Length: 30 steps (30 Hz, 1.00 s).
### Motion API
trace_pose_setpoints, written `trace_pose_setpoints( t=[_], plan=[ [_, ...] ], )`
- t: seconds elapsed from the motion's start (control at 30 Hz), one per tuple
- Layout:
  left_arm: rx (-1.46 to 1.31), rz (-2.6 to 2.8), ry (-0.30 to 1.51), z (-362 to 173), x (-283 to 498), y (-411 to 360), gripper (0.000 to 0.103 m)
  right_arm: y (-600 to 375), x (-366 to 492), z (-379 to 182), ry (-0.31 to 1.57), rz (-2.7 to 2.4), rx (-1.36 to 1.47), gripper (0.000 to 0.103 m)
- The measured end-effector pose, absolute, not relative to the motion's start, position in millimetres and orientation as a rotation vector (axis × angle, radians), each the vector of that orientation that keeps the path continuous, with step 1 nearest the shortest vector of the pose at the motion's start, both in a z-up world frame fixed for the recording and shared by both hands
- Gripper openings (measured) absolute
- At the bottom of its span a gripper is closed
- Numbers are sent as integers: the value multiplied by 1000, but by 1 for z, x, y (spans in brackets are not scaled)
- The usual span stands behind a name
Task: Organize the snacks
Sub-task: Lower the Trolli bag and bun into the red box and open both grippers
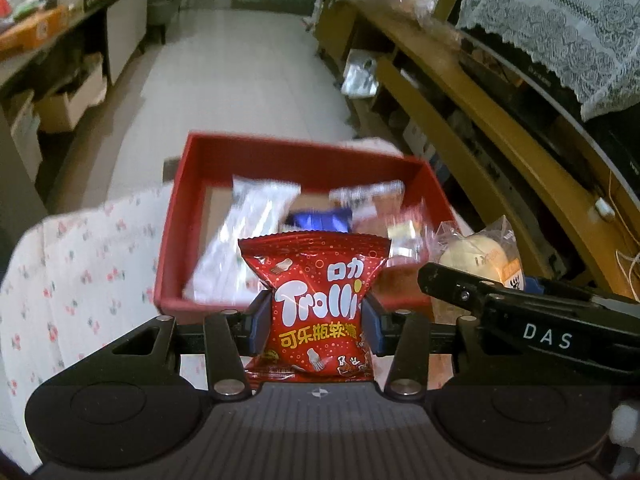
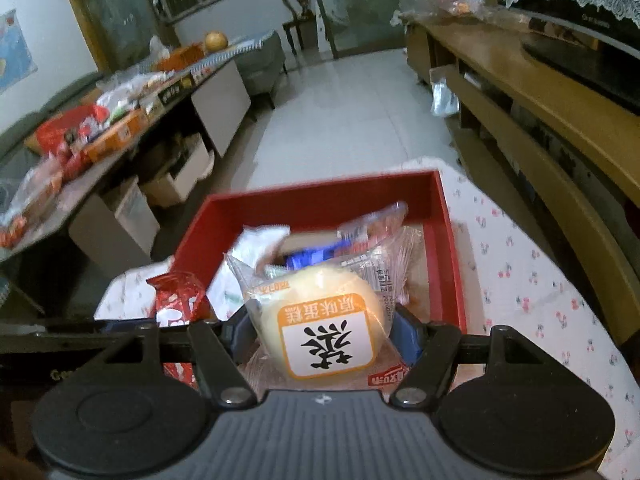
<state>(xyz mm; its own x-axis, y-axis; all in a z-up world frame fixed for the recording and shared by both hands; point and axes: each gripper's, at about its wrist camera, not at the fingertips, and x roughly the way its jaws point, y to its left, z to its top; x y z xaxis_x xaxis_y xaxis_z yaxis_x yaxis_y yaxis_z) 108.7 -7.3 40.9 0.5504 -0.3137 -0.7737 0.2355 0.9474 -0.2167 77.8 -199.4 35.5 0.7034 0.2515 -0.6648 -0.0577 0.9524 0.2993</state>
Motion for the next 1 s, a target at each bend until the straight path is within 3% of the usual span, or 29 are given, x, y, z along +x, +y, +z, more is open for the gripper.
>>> trace_pose_setpoints(
  t=[0.7,1.0],
  plan=[
    [-106,-221,955,18,185,-12,54,-199,167,12,790,156,308,79],
    [-115,-173,981,8,191,-2,55,-188,178,0,818,169,260,84]
  ],
)
